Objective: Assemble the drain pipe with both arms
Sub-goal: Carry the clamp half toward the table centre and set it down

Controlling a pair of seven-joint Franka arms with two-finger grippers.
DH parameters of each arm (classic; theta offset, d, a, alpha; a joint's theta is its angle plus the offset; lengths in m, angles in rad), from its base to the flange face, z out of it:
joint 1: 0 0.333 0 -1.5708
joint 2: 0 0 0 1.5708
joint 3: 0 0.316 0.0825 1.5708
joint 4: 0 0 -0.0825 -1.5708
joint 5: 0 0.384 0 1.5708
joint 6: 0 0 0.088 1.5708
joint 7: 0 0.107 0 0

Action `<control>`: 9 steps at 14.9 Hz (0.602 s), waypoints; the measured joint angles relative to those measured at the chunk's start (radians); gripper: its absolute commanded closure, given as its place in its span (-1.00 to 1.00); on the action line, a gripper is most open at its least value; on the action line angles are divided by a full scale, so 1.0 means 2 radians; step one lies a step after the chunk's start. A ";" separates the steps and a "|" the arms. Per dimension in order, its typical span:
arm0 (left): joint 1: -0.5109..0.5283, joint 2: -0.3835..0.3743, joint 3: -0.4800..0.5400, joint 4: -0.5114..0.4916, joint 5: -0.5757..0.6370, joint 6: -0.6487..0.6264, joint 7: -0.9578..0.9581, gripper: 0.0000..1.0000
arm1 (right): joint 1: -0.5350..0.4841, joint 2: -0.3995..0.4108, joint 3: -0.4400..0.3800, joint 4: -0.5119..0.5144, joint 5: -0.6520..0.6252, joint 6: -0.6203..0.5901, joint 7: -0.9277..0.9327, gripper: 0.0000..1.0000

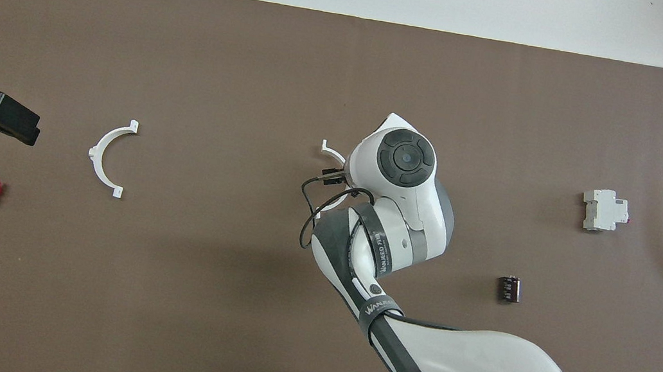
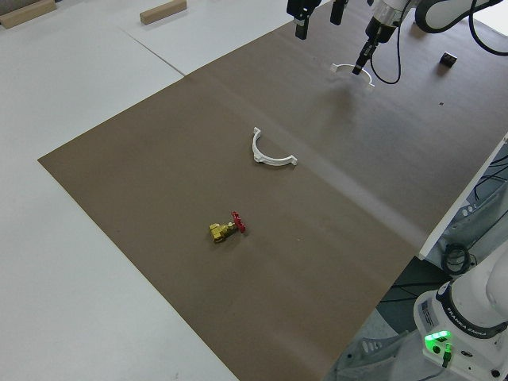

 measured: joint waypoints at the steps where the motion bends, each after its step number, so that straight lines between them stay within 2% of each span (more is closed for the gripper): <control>1: 0.000 0.000 0.000 0.000 0.000 0.000 0.000 -1.00 | 0.000 0.001 0.000 -0.002 -0.001 0.000 0.000 1.00; 2: 0.000 0.000 0.000 0.000 0.000 0.000 0.000 -1.00 | 0.001 0.001 0.000 -0.003 -0.001 0.000 0.000 1.00; 3: 0.000 0.000 0.000 0.000 0.000 0.000 0.000 -1.00 | 0.001 0.001 0.000 -0.004 -0.002 0.000 0.000 0.90; 4: 0.000 0.000 0.000 0.000 0.000 0.000 0.000 -1.00 | 0.002 0.001 0.000 -0.005 -0.002 0.000 0.000 -0.70; 5: 0.000 0.000 0.000 0.000 0.000 0.000 0.000 -1.00 | 0.002 0.001 0.000 -0.005 -0.002 0.000 0.000 -1.00; 9: 0.000 0.000 0.000 0.000 0.000 0.000 0.000 -1.00 | 0.003 -0.001 -0.001 -0.003 -0.003 0.000 0.008 -1.00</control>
